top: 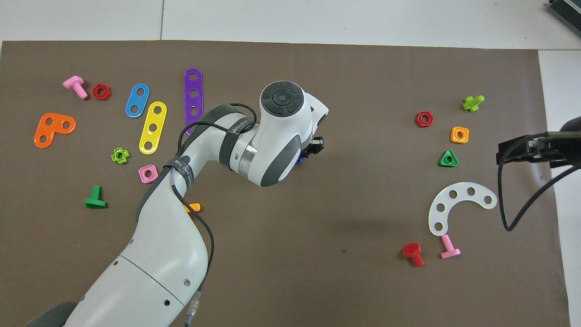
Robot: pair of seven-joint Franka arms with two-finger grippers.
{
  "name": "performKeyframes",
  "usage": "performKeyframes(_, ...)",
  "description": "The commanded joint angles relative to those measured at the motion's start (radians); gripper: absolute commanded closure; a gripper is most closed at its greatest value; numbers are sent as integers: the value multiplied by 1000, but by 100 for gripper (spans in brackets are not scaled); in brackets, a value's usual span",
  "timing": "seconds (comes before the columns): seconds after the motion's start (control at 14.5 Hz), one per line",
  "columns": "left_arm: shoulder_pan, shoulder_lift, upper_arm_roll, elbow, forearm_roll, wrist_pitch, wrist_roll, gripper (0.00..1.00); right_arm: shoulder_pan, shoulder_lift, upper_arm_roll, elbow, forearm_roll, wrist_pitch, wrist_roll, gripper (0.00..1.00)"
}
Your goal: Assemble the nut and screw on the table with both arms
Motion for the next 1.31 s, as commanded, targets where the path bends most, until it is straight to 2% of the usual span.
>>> performKeyframes(0.0,-15,-51,19,-86,28,52,-15,100,-16,-8,8,-17,0,24,-37,0)
performKeyframes(0.14,-15,-54,19,-86,28,53,-17,100,-16,-8,8,-19,0,29,-37,0)
performKeyframes(0.21,-15,-52,19,-85,28,55,-17,92,-16,-8,8,-19,0,29,-37,0)
performKeyframes(0.28,-15,-52,19,-81,29,62,-15,67,-16,-8,8,-19,0,29,-37,0)
performKeyframes(0.35,-16,-52,20,-81,31,74,-17,30,-16,-8,8,-19,0,29,-37,0)
performKeyframes(0.41,-21,-52,20,-77,31,79,-17,0,-16,-9,8,-19,0,29,-37,0)
performKeyframes(0.62,-18,-46,22,-25,23,53,-21,0,-16,-9,8,-19,2,30,-31,0)
performKeyframes(0.9,73,-58,28,67,14,-56,-23,0,-16,-6,7,-7,10,18,-21,0)
performKeyframes(0.97,94,-75,28,78,15,-77,-23,0,-18,-6,7,-7,7,18,-24,0)
performKeyframes(1.24,277,-225,22,58,17,-145,-11,0,-18,-3,7,-1,10,24,-24,0)
